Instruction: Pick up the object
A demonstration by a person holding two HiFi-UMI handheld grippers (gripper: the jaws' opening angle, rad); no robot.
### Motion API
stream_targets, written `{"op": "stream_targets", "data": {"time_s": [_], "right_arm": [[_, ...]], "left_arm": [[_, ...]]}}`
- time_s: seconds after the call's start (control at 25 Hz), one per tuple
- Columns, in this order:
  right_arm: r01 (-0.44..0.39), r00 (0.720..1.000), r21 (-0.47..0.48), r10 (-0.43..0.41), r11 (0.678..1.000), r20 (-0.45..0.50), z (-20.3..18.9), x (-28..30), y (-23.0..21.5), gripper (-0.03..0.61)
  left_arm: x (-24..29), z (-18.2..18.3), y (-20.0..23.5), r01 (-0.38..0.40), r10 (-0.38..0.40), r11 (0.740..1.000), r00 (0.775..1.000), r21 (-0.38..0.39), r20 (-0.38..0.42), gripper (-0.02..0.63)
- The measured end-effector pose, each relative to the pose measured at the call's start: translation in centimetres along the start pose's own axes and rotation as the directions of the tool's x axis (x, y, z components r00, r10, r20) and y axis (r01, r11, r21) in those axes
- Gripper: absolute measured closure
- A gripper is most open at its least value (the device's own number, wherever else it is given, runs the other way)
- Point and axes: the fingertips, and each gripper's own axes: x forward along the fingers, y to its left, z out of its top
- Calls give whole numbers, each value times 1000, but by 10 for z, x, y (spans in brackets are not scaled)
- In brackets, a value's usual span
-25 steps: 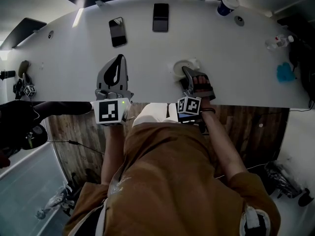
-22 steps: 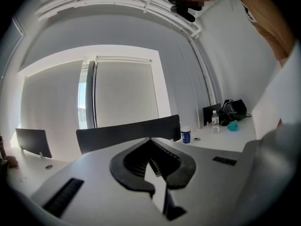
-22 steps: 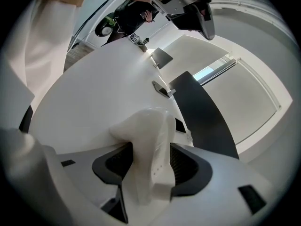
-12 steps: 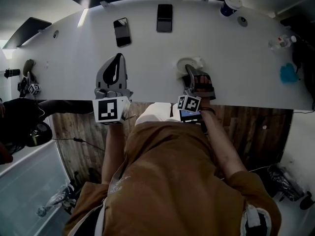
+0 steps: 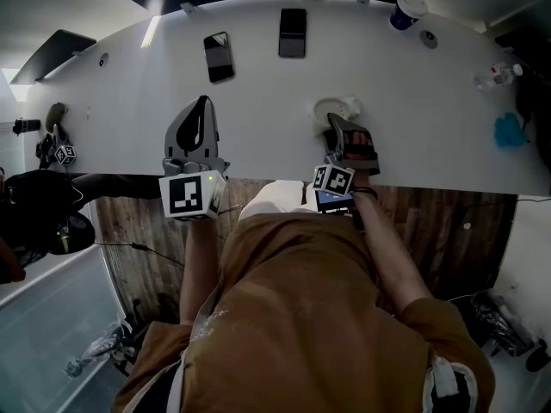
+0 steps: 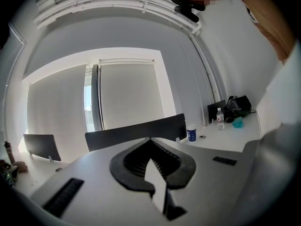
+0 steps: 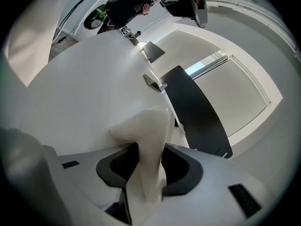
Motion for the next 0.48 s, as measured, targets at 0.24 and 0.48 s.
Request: {"op": "stream_targets", "data": {"time_s": [0.24,0.48], "right_arm": [[-9,1000,68,10,998,-8,-6,1,-10,426],[-13,1000,191,14,982,-4,-14,0,-25,430]], "left_arm": [[6,0,-5,10,-10,1000,1000,3,-2,612],[13,2,-13,20,-20,1000,1000,1,-1,612]]}}
